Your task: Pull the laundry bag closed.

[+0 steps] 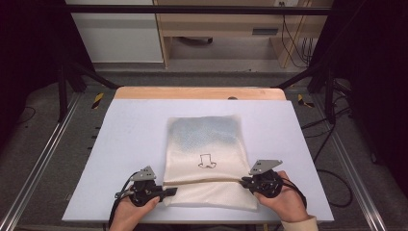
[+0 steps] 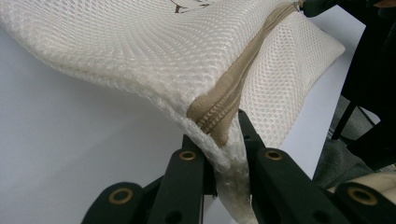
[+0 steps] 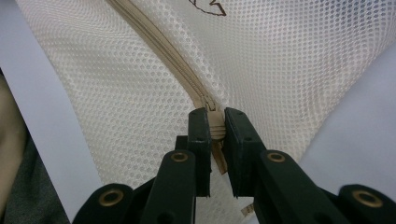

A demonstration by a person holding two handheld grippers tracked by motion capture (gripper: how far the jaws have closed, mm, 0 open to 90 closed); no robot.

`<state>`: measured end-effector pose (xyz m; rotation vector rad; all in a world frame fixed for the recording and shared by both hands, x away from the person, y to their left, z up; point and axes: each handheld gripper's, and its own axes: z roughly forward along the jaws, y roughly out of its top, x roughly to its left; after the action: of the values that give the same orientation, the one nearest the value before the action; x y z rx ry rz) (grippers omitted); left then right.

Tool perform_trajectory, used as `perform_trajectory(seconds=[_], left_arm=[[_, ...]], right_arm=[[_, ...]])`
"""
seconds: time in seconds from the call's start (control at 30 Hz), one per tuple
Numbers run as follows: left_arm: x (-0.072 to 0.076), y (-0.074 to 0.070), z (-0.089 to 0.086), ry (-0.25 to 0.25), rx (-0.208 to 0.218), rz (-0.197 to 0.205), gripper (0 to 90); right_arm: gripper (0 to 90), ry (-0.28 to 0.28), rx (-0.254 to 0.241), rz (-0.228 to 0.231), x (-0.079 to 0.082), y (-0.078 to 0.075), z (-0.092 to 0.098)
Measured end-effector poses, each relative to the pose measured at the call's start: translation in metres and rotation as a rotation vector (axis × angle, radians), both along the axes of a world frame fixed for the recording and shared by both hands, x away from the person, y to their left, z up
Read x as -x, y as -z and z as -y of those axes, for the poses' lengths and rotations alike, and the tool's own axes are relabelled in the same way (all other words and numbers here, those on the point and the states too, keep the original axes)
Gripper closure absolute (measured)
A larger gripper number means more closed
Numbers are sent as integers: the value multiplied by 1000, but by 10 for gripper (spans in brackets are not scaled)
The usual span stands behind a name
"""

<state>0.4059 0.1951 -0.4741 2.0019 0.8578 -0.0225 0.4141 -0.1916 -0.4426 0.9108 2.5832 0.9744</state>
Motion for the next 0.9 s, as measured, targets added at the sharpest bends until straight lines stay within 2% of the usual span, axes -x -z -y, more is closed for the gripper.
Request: perform_trajectory(seconds=[0.9], left_arm=[[0, -4, -3, -16, 8, 19, 838]], right_arm=[[817, 32, 11, -8, 0, 2, 10]])
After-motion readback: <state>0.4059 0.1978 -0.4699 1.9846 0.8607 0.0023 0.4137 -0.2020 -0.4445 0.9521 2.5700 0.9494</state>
